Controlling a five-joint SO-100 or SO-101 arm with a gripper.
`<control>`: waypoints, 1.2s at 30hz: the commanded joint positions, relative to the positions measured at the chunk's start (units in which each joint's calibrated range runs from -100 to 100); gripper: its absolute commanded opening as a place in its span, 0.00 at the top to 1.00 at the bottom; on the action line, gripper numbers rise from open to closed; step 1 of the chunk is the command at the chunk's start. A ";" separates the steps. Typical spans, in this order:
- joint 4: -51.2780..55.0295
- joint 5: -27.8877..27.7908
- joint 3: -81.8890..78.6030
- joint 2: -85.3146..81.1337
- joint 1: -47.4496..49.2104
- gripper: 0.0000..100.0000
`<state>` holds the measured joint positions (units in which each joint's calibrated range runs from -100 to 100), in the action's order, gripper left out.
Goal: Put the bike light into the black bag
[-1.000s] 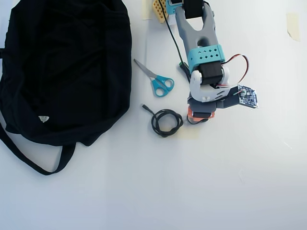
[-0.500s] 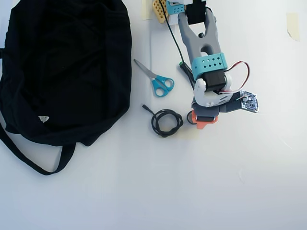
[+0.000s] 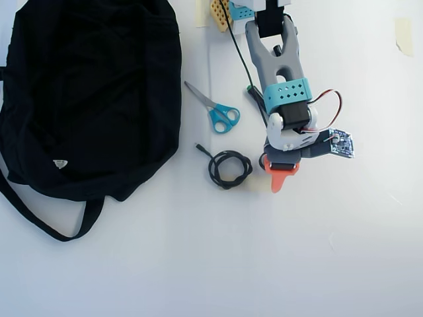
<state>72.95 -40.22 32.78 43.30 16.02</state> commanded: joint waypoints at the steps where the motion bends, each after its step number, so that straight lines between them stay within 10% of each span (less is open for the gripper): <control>1: -1.46 0.21 1.81 -1.22 0.81 0.65; 29: -0.86 2.41 -7.45 -1.22 0.81 0.64; 36: -0.86 2.20 -7.27 -1.39 0.81 0.85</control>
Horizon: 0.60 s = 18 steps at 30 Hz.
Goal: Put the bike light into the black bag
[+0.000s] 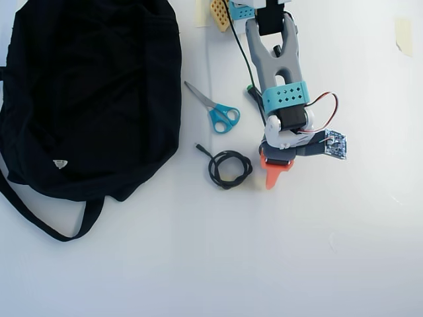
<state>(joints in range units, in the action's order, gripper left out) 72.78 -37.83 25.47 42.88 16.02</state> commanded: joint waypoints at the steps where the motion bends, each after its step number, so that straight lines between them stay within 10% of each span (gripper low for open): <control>1: -0.68 -0.19 0.13 -0.97 0.81 0.89; 18: -0.51 0.33 0.40 -2.13 0.66 0.98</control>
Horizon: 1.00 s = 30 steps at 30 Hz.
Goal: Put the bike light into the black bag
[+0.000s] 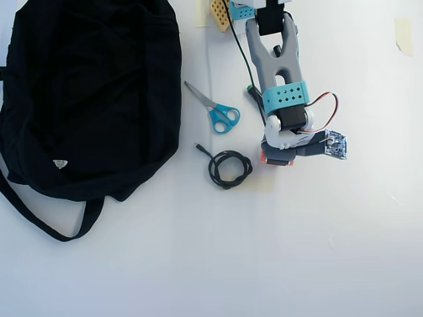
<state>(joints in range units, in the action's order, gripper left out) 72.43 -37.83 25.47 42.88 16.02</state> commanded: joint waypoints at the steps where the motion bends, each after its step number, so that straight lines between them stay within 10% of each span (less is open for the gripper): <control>1: -0.08 0.44 0.49 -2.22 0.66 0.98; 22: 25.07 6.21 28.62 -3.63 3.13 0.98; 30: 26.88 19.11 33.29 -6.45 1.19 0.98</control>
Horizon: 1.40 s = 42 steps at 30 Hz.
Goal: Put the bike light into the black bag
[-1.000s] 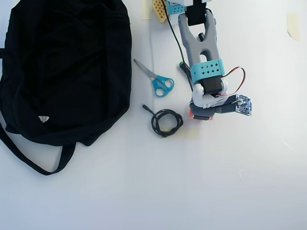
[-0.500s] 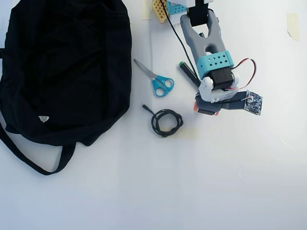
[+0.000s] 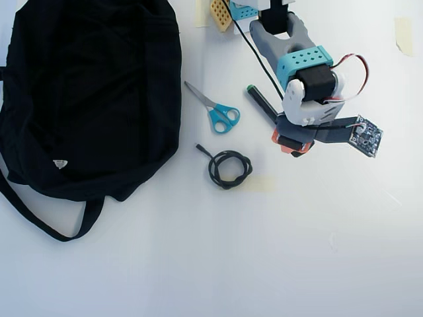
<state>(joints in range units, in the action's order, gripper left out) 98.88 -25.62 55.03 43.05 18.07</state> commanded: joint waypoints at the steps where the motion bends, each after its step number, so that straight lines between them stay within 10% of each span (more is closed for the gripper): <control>1: 0.43 9.47 3.73 -7.03 -1.10 0.98; 19: 0.26 29.03 14.87 -8.52 -10.52 0.98; 42: 0.77 33.59 12.98 -9.85 -30.19 0.98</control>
<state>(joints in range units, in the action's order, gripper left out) 98.88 8.33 69.58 38.56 -9.33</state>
